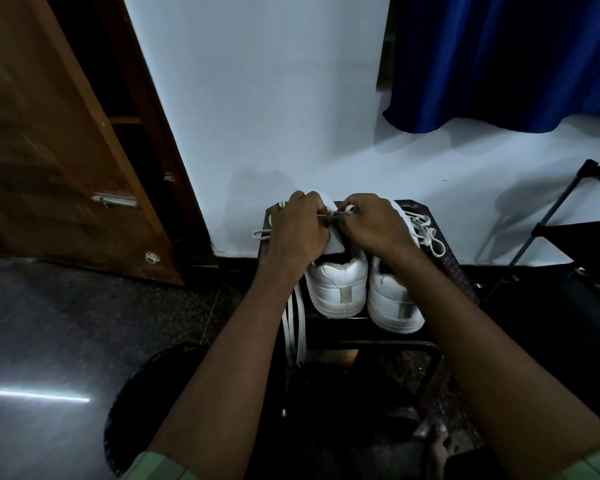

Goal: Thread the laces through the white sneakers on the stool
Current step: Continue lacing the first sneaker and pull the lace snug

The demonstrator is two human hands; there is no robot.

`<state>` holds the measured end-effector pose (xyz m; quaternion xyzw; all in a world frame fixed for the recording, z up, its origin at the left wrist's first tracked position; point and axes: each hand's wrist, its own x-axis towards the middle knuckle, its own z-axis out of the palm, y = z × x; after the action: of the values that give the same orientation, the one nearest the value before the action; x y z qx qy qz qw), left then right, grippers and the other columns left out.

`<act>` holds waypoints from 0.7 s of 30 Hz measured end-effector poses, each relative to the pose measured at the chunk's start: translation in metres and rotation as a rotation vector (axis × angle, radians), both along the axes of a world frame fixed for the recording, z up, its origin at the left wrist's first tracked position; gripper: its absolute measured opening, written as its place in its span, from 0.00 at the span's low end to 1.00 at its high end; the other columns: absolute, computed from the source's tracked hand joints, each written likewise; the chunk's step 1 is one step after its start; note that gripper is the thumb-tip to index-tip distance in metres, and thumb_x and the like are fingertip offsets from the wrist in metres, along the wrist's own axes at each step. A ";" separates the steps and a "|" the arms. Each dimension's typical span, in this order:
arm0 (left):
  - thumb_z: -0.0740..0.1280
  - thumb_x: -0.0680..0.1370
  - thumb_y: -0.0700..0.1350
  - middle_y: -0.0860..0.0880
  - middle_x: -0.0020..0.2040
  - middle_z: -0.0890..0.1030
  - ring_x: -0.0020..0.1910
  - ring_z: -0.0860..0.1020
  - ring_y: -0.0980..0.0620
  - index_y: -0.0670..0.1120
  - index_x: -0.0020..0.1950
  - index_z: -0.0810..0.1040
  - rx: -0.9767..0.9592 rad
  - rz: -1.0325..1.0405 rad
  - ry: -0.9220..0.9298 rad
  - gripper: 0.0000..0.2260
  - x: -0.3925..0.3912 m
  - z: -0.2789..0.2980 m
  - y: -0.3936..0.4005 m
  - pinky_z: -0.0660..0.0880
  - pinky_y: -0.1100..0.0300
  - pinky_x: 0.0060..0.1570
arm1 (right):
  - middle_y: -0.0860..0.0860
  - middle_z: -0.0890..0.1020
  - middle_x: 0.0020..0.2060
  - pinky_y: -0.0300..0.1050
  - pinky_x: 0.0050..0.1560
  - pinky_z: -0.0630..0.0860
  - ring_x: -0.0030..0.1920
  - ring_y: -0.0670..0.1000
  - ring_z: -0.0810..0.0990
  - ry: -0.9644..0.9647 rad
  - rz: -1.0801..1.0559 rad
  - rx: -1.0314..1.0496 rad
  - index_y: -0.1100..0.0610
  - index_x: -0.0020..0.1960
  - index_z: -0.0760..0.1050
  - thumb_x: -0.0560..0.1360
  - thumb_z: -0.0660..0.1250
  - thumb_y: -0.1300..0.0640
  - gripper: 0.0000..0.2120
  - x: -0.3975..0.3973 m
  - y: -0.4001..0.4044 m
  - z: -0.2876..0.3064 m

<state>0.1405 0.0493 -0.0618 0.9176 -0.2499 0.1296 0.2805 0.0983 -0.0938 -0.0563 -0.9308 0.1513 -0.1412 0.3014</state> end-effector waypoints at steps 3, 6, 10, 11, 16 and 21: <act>0.68 0.80 0.39 0.50 0.49 0.81 0.52 0.78 0.51 0.45 0.49 0.78 -0.245 -0.024 0.080 0.02 -0.001 -0.003 -0.003 0.71 0.54 0.55 | 0.48 0.85 0.45 0.54 0.52 0.80 0.50 0.57 0.82 0.006 -0.008 -0.007 0.51 0.46 0.80 0.75 0.65 0.49 0.08 0.003 -0.002 -0.002; 0.64 0.85 0.40 0.51 0.45 0.81 0.36 0.78 0.64 0.41 0.52 0.78 -0.843 -0.017 0.456 0.05 -0.007 0.004 -0.007 0.73 0.67 0.41 | 0.49 0.85 0.47 0.54 0.52 0.80 0.52 0.57 0.82 -0.003 -0.003 0.005 0.51 0.47 0.81 0.75 0.65 0.49 0.08 0.002 -0.001 -0.002; 0.61 0.85 0.48 0.54 0.38 0.79 0.26 0.73 0.57 0.50 0.46 0.74 -1.204 0.026 0.748 0.09 0.000 0.011 -0.003 0.70 0.64 0.31 | 0.48 0.86 0.55 0.54 0.58 0.79 0.57 0.56 0.82 -0.011 -0.001 0.036 0.47 0.54 0.83 0.75 0.65 0.51 0.12 0.000 0.000 -0.001; 0.60 0.82 0.53 0.55 0.37 0.79 0.29 0.74 0.55 0.52 0.46 0.73 -1.053 0.053 0.646 0.09 0.003 0.009 -0.001 0.72 0.60 0.35 | 0.48 0.86 0.55 0.54 0.57 0.79 0.57 0.56 0.82 -0.012 -0.001 0.036 0.47 0.54 0.83 0.74 0.64 0.52 0.12 -0.001 0.001 -0.001; 0.64 0.76 0.56 0.52 0.42 0.83 0.50 0.82 0.42 0.53 0.58 0.70 -0.212 -0.012 0.120 0.14 0.004 -0.001 -0.001 0.71 0.48 0.61 | 0.49 0.86 0.55 0.51 0.56 0.78 0.57 0.56 0.81 -0.020 -0.006 0.005 0.46 0.55 0.83 0.76 0.64 0.51 0.11 -0.002 0.002 0.000; 0.67 0.77 0.45 0.51 0.49 0.86 0.53 0.81 0.45 0.55 0.48 0.77 0.080 0.081 -0.146 0.04 -0.002 0.007 -0.001 0.59 0.53 0.54 | 0.47 0.86 0.50 0.49 0.51 0.76 0.53 0.55 0.81 -0.029 -0.008 -0.005 0.46 0.52 0.82 0.76 0.67 0.48 0.07 0.000 0.001 -0.003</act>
<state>0.1383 0.0478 -0.0549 0.9256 -0.2373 0.1974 0.2191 0.0983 -0.0928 -0.0591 -0.9287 0.1503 -0.1564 0.3006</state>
